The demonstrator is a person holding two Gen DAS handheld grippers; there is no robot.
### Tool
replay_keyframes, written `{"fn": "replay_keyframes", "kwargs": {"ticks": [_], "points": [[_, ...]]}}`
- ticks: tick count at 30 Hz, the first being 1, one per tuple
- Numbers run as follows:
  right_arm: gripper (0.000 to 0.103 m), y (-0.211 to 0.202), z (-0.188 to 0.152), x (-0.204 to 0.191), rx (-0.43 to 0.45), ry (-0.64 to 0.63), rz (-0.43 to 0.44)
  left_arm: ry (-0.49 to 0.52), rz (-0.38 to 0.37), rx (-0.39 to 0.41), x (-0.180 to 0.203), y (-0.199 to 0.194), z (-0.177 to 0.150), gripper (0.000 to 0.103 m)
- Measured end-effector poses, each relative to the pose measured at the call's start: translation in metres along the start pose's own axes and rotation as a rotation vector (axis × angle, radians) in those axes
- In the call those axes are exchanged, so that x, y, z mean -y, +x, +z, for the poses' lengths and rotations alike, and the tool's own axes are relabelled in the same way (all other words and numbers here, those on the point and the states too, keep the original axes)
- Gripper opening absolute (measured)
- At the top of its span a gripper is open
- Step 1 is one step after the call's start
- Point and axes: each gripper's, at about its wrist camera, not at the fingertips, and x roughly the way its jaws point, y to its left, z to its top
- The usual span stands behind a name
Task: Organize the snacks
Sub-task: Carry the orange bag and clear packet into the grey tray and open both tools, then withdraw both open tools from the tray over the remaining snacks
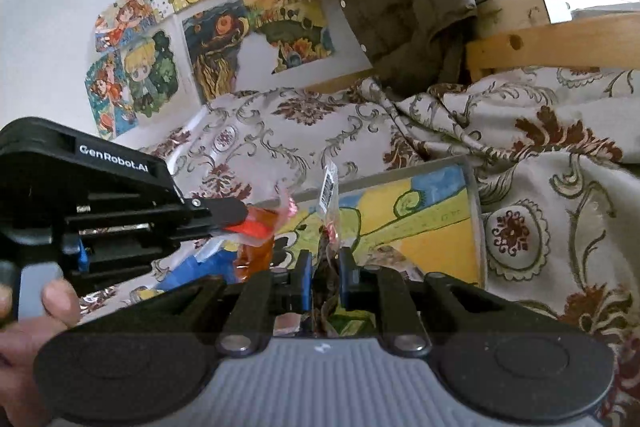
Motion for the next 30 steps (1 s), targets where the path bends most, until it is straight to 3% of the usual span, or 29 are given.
{"fn": "replay_keyframes", "kwargs": {"ticks": [6,11,13,18,24,26,30], "points": [[0.017,0.009,-0.009,-0.009,-0.057,-0.050,-0.028,-0.014,-0.002,-0.030,-0.007,0.012,-0.008,0.000],[0.019,0.005,-0.010,-0.016,-0.059,-0.089,-0.053,-0.038,0.008,-0.057,-0.008,0.011,-0.007,0.011],[0.025,0.001,-0.009,-0.020,-0.053,-0.104,-0.058,-0.043,0.030,-0.064,-0.009,0.009,-0.005,0.020],[0.043,-0.009,-0.003,-0.025,-0.038,-0.136,-0.073,-0.067,0.034,-0.071,-0.010,-0.001,0.002,0.028],[0.060,-0.028,0.010,-0.025,0.002,-0.153,-0.115,-0.006,0.045,-0.054,0.001,-0.021,0.007,0.053],[0.065,-0.036,0.015,-0.022,0.017,-0.143,-0.123,0.022,0.045,-0.034,0.006,-0.031,0.008,0.071],[0.073,-0.058,0.026,-0.022,0.054,-0.147,-0.135,0.075,0.060,0.020,0.014,-0.056,0.013,0.086]]}}
